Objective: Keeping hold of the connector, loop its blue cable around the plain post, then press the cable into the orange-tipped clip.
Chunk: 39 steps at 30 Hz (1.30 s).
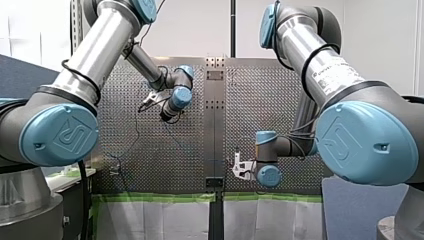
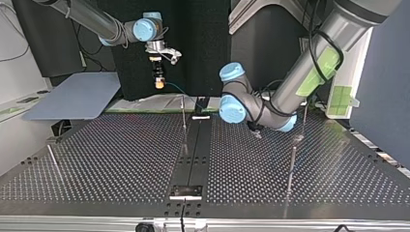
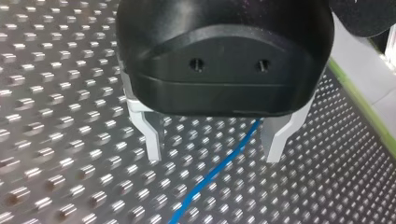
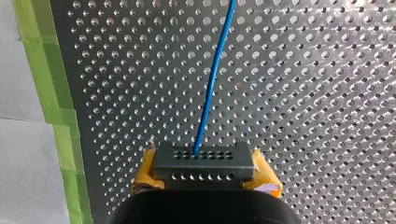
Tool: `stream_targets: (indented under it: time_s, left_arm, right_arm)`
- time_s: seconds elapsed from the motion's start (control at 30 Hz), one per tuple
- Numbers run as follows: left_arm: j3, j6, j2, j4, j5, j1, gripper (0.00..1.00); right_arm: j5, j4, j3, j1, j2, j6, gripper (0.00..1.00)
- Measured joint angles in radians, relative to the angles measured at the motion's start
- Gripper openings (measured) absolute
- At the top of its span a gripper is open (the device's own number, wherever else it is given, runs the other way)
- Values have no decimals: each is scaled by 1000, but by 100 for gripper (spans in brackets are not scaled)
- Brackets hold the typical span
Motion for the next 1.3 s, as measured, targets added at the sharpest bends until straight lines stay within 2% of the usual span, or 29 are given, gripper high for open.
stream_targets:
  time_s: [0.2,0.37,0.53,0.77,1.03,1.3]
  left_arm:
    - [0,-16,-62,16,-5,-4,99]
    - [0,-30,-81,39,-4,-2,99]
    - [8,-50,-103,51,17,-1,99]
    - [29,-110,-156,52,75,-9,99]
    - [30,-187,-172,64,153,-20,99]
    - [33,-262,-227,66,227,-28,99]
  right_arm:
    - [0,0,0,0,0,1,0]
    - [0,0,-1,0,0,1,0]
    - [-1,0,-1,0,0,1,0]
    - [-1,0,-1,2,0,-1,0]
    - [-1,3,-2,3,-1,-4,0]
    - [-1,5,-2,3,-1,-4,0]
